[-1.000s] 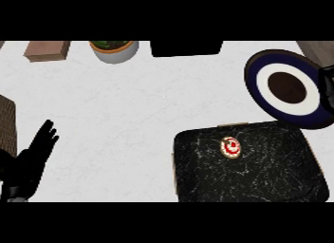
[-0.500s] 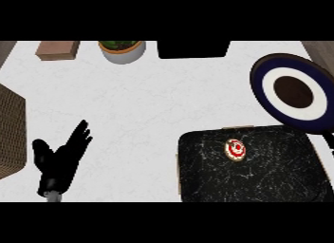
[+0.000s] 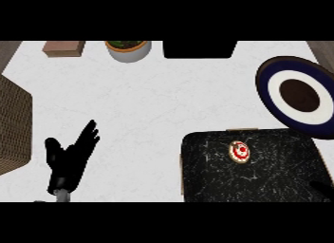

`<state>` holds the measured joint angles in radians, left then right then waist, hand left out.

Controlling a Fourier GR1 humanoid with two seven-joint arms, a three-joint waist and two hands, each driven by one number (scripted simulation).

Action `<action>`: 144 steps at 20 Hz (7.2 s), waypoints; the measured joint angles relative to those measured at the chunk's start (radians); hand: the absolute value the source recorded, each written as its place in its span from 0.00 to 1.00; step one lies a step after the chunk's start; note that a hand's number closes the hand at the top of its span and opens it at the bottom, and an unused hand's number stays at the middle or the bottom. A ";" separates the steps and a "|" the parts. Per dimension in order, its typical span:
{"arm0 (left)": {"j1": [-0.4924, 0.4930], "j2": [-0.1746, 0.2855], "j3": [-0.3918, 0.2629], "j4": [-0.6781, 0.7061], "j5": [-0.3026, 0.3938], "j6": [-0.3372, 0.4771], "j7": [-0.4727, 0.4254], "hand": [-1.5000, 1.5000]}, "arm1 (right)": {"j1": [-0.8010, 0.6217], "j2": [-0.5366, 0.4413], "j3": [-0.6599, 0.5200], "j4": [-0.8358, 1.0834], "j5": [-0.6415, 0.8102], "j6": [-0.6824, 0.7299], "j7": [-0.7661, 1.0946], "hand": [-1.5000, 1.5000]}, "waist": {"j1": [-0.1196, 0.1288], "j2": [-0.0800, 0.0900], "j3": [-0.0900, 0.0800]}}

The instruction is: Pick the cupcake from the tray and place it in the plate

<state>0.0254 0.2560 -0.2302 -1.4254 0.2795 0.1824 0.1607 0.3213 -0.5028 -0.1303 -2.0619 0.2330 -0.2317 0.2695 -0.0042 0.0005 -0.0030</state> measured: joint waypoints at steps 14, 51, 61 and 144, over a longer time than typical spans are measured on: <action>-0.015 -0.032 0.004 -0.012 -0.036 -0.008 0.026 0.50 | -0.278 0.010 0.314 -0.051 0.296 0.224 0.602 0.00 | 0.014 0.001 0.002; -0.022 -0.127 0.133 0.012 -0.141 -0.108 0.057 0.50 | -0.379 0.370 0.402 0.400 0.634 0.313 0.558 1.00 | 0.006 -0.001 0.003; -0.011 -0.136 0.156 0.005 -0.159 -0.140 0.053 0.50 | -0.420 0.357 0.397 0.483 0.712 0.337 0.459 1.00 | 0.006 -0.003 0.001; -0.003 -0.171 0.161 -0.021 -0.190 -0.132 0.071 0.50 | -0.684 0.181 -0.306 0.925 -0.054 -0.842 -0.247 0.00 | 0.001 0.003 0.010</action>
<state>0.0229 0.0849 -0.0694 -1.4468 0.0891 0.0507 0.2315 -0.3628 -0.3222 -0.4358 -1.1365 0.1790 -1.0735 0.0229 -0.0033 0.0031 0.0068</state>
